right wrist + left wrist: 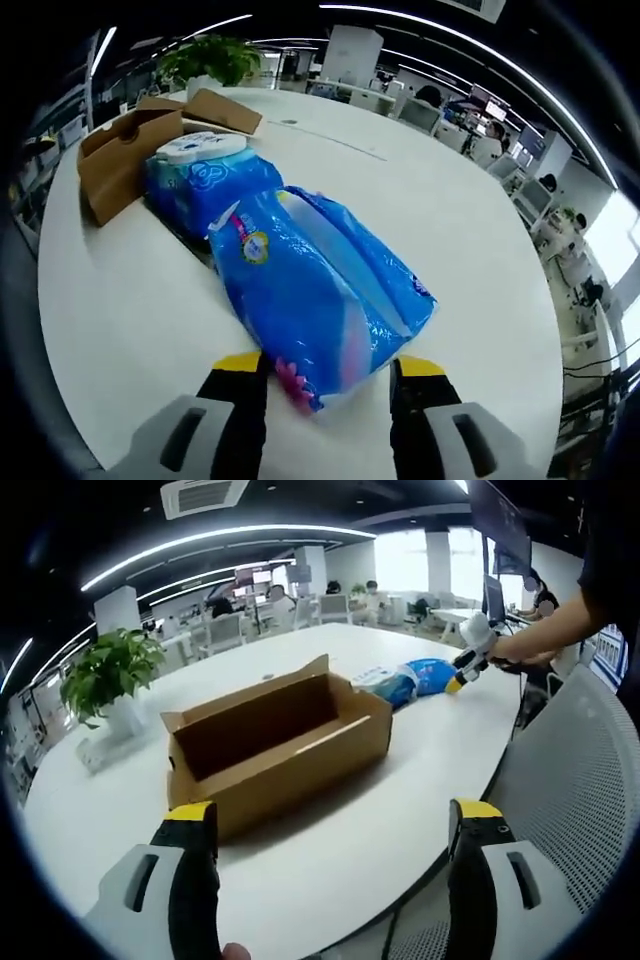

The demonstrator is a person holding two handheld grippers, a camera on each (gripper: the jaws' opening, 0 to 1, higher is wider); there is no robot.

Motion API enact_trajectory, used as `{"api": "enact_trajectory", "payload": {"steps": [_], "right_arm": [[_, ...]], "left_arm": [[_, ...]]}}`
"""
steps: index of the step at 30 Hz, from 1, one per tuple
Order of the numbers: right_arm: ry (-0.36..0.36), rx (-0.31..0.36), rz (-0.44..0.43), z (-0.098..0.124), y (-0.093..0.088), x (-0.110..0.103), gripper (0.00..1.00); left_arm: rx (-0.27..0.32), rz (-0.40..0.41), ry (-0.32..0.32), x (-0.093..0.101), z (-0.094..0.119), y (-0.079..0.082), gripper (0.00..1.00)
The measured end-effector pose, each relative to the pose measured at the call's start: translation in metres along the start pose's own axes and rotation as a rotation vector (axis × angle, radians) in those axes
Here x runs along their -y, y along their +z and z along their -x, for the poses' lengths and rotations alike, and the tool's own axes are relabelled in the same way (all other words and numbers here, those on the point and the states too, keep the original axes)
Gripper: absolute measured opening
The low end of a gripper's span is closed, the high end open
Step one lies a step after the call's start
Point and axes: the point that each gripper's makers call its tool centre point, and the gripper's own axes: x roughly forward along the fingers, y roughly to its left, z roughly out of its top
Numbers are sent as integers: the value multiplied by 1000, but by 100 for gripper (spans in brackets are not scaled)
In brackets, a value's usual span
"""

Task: Operate the shoe box by opening the lid, removing the specified soft item, and placing it in the target area until the item is outside and the box remains undamaged.

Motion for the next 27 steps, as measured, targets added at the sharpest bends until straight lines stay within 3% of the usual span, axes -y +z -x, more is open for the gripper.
{"api": "enact_trajectory", "payload": {"steps": [8, 27], "right_arm": [[12, -20, 68, -2, 1, 6, 40], [42, -26, 102, -7, 5, 14, 39]], "left_arm": [[-5, 3, 7, -3, 0, -2, 95], [-14, 4, 20, -6, 0, -4, 95]]}}
